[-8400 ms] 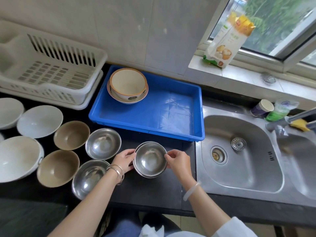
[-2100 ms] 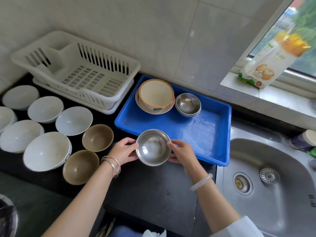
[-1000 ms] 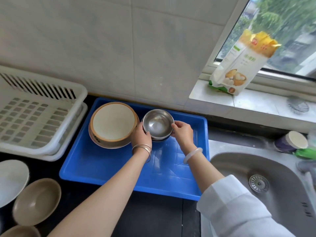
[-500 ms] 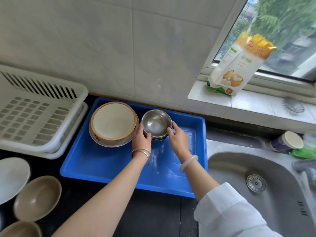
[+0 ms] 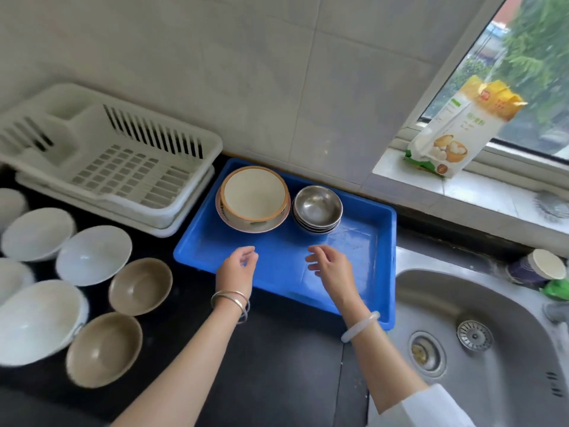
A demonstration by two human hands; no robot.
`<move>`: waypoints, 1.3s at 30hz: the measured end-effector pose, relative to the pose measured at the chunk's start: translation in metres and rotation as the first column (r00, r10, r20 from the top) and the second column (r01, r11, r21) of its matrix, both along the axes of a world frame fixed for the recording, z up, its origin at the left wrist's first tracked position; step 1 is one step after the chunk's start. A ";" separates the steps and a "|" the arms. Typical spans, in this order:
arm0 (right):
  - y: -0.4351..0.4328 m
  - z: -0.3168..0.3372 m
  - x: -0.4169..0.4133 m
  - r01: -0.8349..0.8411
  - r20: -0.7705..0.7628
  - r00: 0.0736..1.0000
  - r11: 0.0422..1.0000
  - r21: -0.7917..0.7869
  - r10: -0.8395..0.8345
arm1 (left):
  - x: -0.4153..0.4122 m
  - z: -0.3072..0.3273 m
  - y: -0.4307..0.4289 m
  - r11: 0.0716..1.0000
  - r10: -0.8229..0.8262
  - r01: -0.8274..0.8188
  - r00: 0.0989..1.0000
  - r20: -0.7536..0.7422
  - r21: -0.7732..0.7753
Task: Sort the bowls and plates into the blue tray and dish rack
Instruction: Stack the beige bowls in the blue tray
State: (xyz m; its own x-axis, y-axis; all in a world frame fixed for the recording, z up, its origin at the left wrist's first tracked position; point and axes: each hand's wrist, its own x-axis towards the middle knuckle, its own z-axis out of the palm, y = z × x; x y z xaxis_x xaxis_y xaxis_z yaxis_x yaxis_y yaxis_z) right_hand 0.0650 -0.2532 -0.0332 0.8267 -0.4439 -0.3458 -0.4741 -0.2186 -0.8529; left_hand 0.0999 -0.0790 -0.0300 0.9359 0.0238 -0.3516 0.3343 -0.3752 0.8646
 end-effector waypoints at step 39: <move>0.222 -0.017 -0.011 -0.311 -0.114 0.943 0.950 0.037 0.313 | -0.109 -0.068 0.209 0.734 0.615 -0.663 0.740 -0.271 -0.148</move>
State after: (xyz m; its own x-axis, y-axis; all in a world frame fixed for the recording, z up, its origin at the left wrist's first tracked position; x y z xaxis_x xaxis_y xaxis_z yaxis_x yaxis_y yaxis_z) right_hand 0.0540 -0.0311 -0.0499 0.8760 -0.1628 -0.4540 -0.4813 -0.3565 -0.8008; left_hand -0.0089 0.1300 -0.0978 0.6391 0.4911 -0.5919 0.5901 0.1805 0.7869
